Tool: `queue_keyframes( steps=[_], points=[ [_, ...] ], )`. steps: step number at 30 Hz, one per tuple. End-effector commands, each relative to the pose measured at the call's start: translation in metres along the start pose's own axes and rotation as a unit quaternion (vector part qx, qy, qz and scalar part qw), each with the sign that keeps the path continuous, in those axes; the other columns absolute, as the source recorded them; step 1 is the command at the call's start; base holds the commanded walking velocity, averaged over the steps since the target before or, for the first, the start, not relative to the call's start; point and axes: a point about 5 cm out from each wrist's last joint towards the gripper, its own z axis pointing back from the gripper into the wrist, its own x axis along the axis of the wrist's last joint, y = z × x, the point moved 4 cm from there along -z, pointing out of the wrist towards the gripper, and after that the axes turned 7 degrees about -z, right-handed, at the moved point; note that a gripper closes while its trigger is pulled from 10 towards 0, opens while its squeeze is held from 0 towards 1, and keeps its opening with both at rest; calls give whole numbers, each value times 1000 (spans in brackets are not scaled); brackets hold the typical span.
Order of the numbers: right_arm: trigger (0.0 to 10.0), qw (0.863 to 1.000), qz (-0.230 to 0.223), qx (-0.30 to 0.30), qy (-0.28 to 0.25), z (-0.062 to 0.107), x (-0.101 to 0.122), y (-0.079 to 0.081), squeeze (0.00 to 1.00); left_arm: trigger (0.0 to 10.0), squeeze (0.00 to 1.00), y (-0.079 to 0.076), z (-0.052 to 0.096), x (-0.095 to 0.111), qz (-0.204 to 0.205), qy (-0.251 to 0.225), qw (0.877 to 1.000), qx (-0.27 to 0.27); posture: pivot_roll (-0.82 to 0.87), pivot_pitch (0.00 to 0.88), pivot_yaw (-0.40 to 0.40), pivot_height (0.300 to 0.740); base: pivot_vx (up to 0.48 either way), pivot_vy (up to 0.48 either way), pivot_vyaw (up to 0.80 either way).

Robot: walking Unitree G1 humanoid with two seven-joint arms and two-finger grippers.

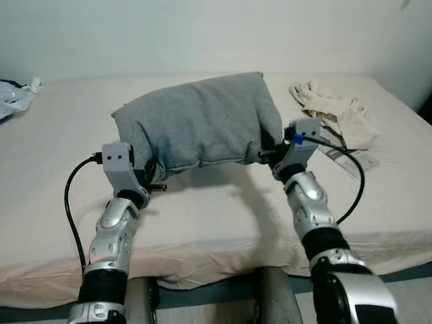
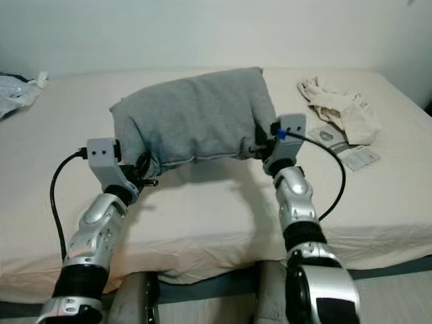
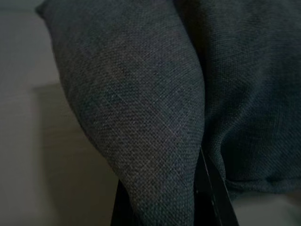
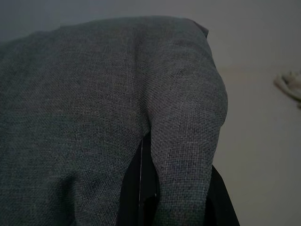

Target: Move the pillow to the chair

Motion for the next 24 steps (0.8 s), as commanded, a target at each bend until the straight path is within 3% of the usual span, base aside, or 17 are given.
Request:
queue_keyframes(
  steps=[1,4,12,24],
  points=[
    [10000,999,15,24,-20,-3,8,12,0,10000,0,-4,-1,17,-12,-39,999,-1,30,64,-38,555,0,0,0],
    [10000,1000,14,18,-17,0,4,13,0,10000,0,-6,1,22,-20,-53,998,2,31,63,-36,560,0,0,0],
    [10000,999,25,25,-8,4,-3,22,0,10000,0,-12,5,18,9,-48,999,16,28,69,-39,590,0,0,0],
    [10000,999,32,34,0,6,-8,28,0,10000,0,-15,9,18,-8,-55,998,20,32,66,-44,635,0,0,0]
  ],
)
